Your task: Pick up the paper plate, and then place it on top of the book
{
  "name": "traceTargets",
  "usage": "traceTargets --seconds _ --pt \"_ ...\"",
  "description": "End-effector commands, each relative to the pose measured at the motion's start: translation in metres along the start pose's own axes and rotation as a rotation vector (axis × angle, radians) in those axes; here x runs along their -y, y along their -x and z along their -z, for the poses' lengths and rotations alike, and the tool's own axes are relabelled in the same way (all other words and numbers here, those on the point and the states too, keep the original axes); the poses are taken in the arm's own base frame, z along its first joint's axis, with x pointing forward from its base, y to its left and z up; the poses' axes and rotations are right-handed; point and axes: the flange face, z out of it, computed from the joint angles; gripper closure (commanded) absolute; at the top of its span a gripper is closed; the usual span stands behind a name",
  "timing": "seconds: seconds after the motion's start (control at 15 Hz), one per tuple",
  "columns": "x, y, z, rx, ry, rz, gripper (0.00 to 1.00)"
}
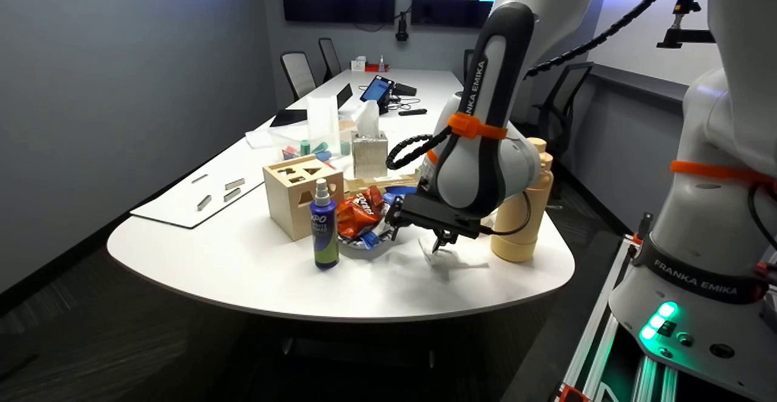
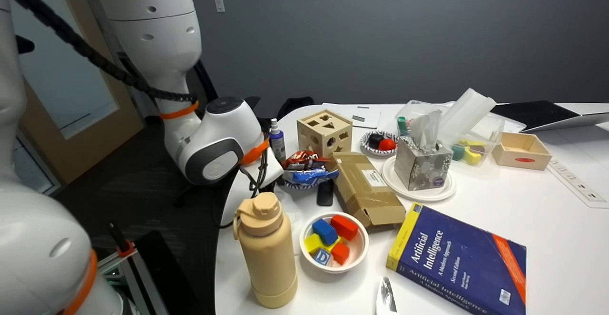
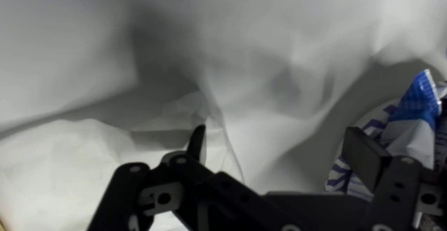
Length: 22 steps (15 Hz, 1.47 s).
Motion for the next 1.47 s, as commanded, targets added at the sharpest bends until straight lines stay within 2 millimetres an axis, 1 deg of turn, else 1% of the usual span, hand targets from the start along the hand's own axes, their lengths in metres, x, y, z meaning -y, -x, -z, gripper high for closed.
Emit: traceTargets --seconds 0.0,0.33,0.93,1.4 --pt "0.001 0.005 0.001 -0.025 -0.024 -0.006 0.0" --pt "0.012 0.001 0.003 -0.055 -0.071 -0.013 0.0" --pt "0.026 -0.001 -0.013 -0.062 -0.081 -0.018 0.0" --pt "0.035 -0.004 -0.014 -0.099 -0.124 -0.03 0.0"
